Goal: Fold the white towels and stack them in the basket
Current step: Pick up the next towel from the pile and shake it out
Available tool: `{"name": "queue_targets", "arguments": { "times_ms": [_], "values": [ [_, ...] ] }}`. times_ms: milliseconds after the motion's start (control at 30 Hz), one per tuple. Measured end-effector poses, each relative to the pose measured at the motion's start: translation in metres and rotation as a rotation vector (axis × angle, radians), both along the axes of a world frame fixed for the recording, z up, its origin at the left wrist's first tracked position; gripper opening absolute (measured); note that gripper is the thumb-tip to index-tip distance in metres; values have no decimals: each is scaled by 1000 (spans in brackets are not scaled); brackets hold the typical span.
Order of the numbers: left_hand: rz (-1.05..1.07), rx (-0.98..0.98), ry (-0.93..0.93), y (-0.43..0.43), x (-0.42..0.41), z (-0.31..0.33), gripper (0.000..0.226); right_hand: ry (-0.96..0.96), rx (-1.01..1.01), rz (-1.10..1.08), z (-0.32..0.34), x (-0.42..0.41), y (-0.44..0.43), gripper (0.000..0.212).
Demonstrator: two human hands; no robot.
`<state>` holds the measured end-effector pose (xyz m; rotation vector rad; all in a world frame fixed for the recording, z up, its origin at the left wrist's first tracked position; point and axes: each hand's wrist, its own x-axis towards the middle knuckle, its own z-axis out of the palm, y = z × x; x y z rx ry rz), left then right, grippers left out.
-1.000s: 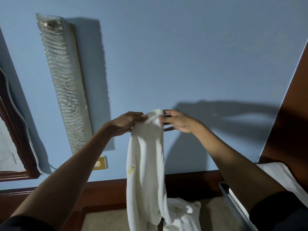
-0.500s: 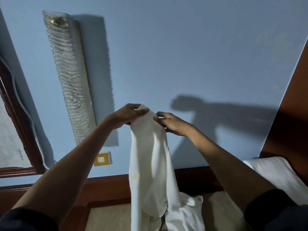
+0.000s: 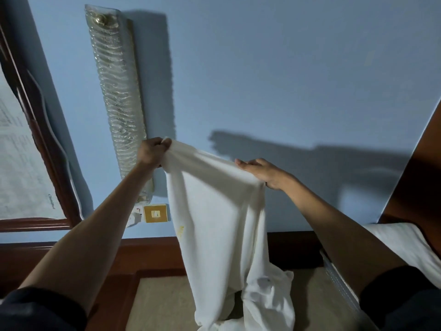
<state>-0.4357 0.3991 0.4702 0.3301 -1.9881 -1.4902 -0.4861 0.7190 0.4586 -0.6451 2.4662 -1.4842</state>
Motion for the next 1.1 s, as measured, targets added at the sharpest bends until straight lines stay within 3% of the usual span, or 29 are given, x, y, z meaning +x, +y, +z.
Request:
{"name": "queue_targets", "arguments": {
  "times_ms": [133,300,500,633,733,867,1100],
  "values": [
    [216,7,-15,-30,9,-12,32,-24,76,13,-16,-4,31,106],
    [262,-52,-67,-15,13,-28,27,48,153,-6,-31,-7,65,42],
    [-247,-297,-235,68,4,-18,26,197,49,7,-12,-1,45,51],
    [-703,-357,-365,138,9,-4,58,164,4,81,14,3,48,55],
    [-836,-317,-395,173,6,3,42,150,-51,103,25,0,70,56],
    [-808,-246,-284,192,-3,16,59,119,23,106,21,-6,120,68],
    [-383,-285,-145,212,-9,38,26,93,-45,65,7,-15,173,72]
  ]
}}
